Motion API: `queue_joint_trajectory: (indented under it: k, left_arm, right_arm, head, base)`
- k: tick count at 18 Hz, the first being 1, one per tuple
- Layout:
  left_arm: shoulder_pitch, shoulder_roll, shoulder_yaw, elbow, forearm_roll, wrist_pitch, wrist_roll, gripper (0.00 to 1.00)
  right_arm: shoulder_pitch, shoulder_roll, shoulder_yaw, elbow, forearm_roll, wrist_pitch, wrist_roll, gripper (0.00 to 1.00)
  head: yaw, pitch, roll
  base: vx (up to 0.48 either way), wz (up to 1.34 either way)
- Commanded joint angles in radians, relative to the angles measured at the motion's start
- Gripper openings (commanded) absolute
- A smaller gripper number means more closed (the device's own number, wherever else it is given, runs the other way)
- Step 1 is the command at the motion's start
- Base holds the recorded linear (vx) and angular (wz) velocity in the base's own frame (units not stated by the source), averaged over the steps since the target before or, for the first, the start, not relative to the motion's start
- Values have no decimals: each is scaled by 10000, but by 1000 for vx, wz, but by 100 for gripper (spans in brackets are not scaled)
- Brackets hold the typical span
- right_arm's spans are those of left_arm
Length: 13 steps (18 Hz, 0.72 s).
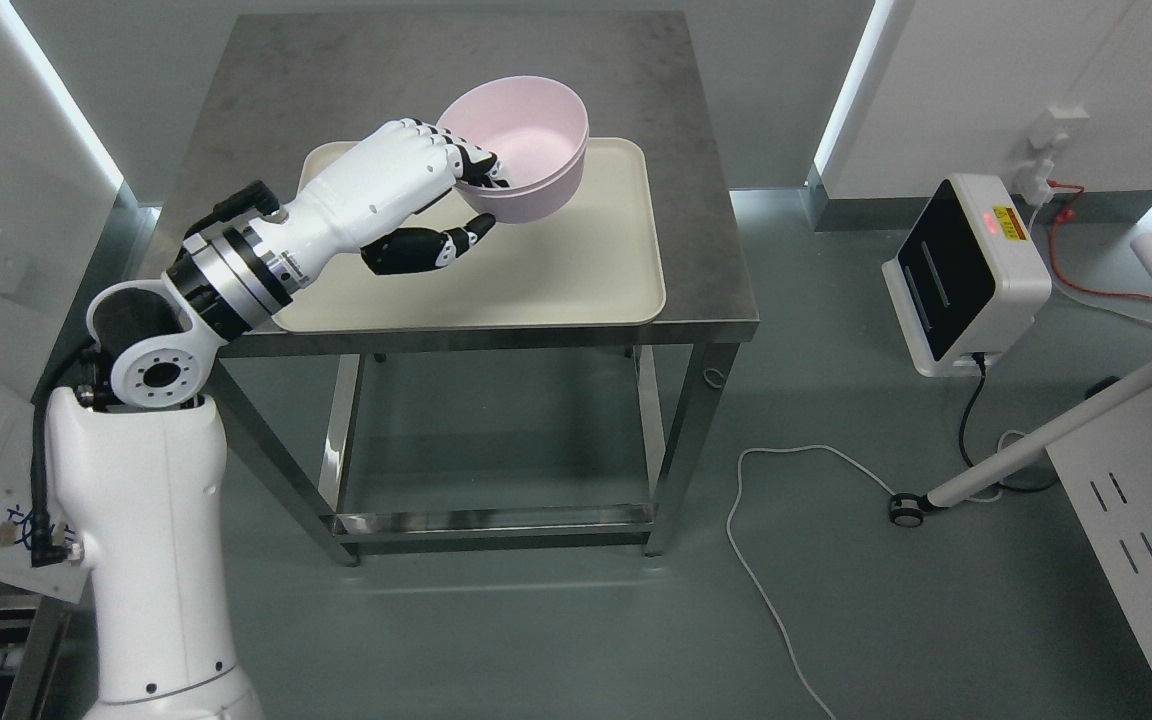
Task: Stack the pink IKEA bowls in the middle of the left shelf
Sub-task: 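Lift the stacked pink bowls off the tray with the left hand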
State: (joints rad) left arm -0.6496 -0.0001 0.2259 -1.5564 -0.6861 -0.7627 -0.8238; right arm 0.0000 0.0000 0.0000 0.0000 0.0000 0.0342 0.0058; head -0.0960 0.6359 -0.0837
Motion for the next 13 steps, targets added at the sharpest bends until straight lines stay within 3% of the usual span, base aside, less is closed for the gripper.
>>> queue_joint_trajectory:
  k: [1,13]
  left_arm:
    - [543,175,779,-497,1030,-227,-488,1]
    - [1219,175,871,-635,2029,-227,-598,1]
  right_arm:
    - [292,-175,-107,-337,0,-4,3,100]
    - [292,-175,-107,-337,0,11,3,100]
  head:
    - [0,0,0]
    - [0,0,0]
  base:
    - [0,0]
    - [0,0]
